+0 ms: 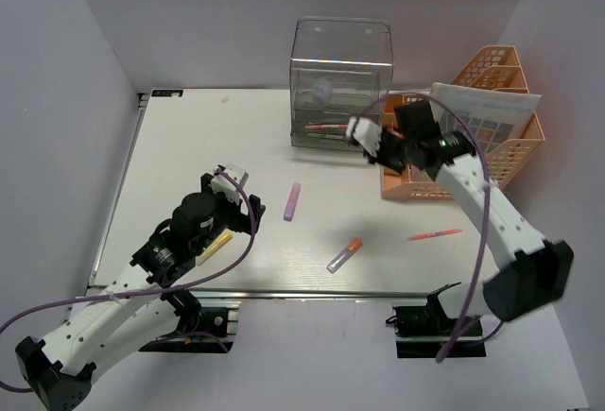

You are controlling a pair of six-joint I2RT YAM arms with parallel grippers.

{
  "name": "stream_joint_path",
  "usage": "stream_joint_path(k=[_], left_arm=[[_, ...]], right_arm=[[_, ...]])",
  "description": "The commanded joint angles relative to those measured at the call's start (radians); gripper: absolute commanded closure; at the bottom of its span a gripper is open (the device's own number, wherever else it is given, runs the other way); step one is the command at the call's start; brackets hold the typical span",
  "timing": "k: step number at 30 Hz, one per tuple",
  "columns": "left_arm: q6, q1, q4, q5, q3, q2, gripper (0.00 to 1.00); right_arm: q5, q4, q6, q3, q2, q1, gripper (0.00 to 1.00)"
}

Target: Organize the desk

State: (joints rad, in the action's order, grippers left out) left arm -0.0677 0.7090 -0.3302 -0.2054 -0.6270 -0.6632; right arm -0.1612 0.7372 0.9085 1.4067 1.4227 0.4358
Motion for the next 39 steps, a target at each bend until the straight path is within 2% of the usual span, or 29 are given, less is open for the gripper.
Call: stream_joint_path(k=[1, 2, 3, 6, 8, 11, 21, 39], left_arm=[[0.008, 0.000, 0.003, 0.041, 0.000, 0.016, 0.02], [0.009, 0.000, 0.003, 0.052, 0.001, 0.017, 0.02], [0.009, 0.000, 0.005, 0.057, 0.001, 0.017, 0.02], [0.014, 0.000, 0.006, 0.077, 0.001, 0.017, 0.02], [0.016, 0.000, 0.008, 0.084, 0.000, 0.017, 0.02], [0.019, 0.000, 0.002, 0.087, -0.003, 0.025, 0.02], [0.012, 0.000, 0.000, 0.080, 0.003, 0.039, 0.02], [0.014, 0.000, 0.005, 0.078, 0.003, 0.033, 0.02]], right_arm=[[0.032, 0.177, -0.019, -0.219, -0.100, -0.020, 0.77], [0.063, 0.185, 0.004, -0.330, -0.175, -0.034, 0.68], [0.083, 0.185, 0.010, -0.385, -0.212, -0.042, 0.68], [0.146, 0.191, 0.093, -0.552, -0.338, -0.066, 0.52], [0.199, 0.200, 0.142, -0.636, -0.376, -0.085, 0.50], [0.223, 0.200, 0.210, -0.679, -0.378, -0.108, 0.48], [0.296, 0.016, 0.349, -0.739, -0.271, -0.166, 0.41], [0.255, -0.087, 0.477, -0.660, -0.061, -0.293, 0.39]])
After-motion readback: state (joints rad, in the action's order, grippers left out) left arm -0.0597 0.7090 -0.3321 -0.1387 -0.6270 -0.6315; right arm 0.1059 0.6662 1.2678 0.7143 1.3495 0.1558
